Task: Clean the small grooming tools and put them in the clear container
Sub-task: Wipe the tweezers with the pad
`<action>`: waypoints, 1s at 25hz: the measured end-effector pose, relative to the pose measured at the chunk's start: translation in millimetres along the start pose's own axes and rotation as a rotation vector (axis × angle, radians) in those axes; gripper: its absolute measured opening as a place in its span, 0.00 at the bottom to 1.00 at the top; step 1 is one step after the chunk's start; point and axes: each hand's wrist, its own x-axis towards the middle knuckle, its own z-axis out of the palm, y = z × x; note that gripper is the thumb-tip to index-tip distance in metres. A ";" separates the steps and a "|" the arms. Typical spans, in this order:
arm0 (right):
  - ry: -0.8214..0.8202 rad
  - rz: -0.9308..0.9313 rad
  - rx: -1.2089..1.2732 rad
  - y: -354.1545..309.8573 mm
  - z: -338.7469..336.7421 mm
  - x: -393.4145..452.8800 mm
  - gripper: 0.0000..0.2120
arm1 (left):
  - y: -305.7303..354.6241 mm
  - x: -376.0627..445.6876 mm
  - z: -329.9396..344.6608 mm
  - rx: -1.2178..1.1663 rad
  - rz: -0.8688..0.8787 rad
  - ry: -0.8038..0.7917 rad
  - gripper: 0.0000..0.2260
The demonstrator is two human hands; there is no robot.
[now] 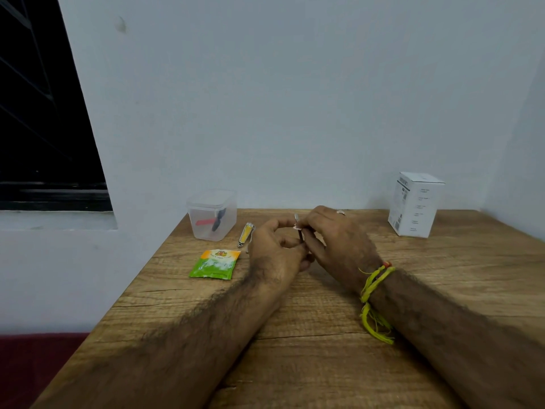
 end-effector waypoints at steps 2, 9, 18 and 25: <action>0.005 0.008 -0.014 -0.7 -0.7 -0.8 0.13 | -0.4 -0.2 1.3 -0.010 -0.009 -0.008 0.17; -0.001 -0.003 0.029 -0.6 -0.9 0.3 0.13 | -2.3 1.3 -0.1 -0.025 -0.003 -0.003 0.17; -0.006 -0.025 0.087 4.4 -1.3 -0.9 0.06 | 2.4 -0.5 -3.2 -0.055 -0.011 -0.046 0.20; -0.058 -0.078 0.127 2.3 -4.5 -0.3 0.06 | 16.2 3.7 -13.4 -0.085 -0.114 -0.023 0.09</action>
